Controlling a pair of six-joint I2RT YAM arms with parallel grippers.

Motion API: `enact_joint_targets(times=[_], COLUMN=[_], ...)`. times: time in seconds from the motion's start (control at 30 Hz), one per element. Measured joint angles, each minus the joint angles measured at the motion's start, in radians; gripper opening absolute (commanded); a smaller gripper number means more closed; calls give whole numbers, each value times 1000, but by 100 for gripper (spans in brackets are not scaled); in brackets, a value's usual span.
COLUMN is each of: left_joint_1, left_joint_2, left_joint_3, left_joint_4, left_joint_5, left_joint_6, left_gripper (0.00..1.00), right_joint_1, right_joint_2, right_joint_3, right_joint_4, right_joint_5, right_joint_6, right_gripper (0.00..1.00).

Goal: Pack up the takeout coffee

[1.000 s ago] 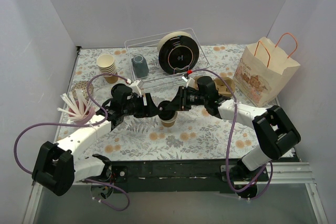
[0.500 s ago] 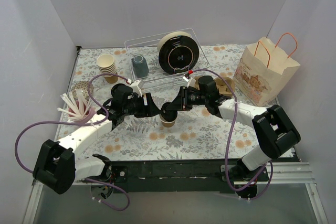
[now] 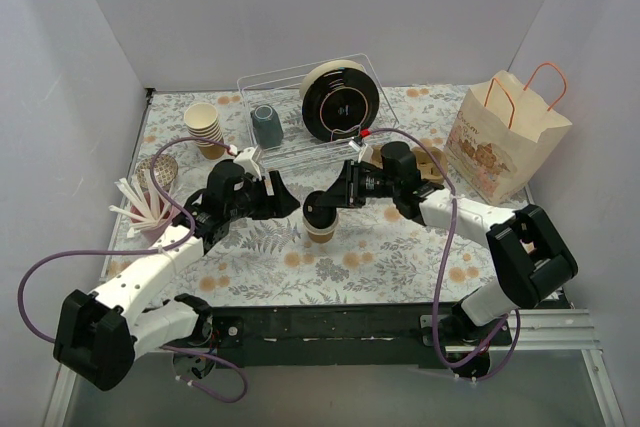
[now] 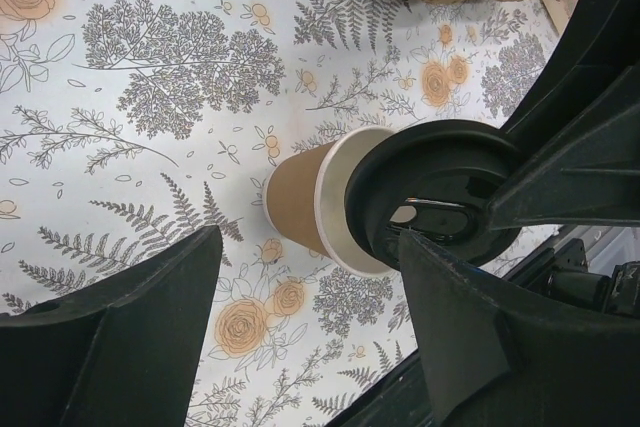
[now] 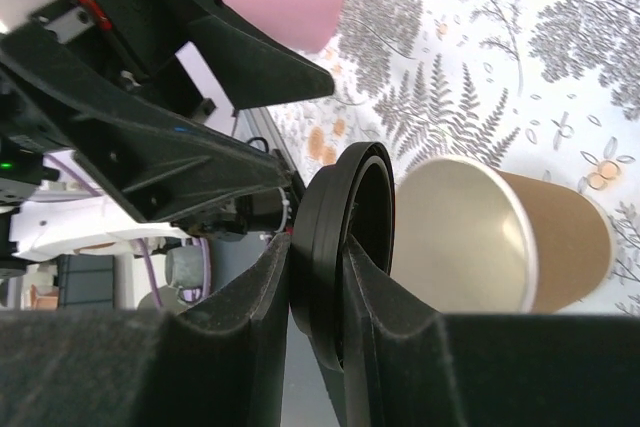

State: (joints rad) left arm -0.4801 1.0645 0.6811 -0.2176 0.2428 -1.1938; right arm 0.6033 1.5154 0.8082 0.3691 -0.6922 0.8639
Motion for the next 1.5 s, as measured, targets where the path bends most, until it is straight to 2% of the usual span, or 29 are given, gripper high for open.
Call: enact_joint_targets(times=[0.5,1.07,1.5], left_joint_1=[0,0,0], left_joint_2=[-10,18,45], left_joint_3=[-21,-51,-53], left_joint_4=[16,34,47], left_joint_5=[47,64,65], left_joint_6=[-16,-23,-33], left_gripper=[71,68,68], right_joint_1=[0,1,1], right_joint_2=[54,109,116], right_joint_3=[-66,-72,-85], right_joint_4=[292,325,338], right_joint_5=[-69,-79,-94], right_joint_6=[197,230,229], right_gripper=[9,11,19])
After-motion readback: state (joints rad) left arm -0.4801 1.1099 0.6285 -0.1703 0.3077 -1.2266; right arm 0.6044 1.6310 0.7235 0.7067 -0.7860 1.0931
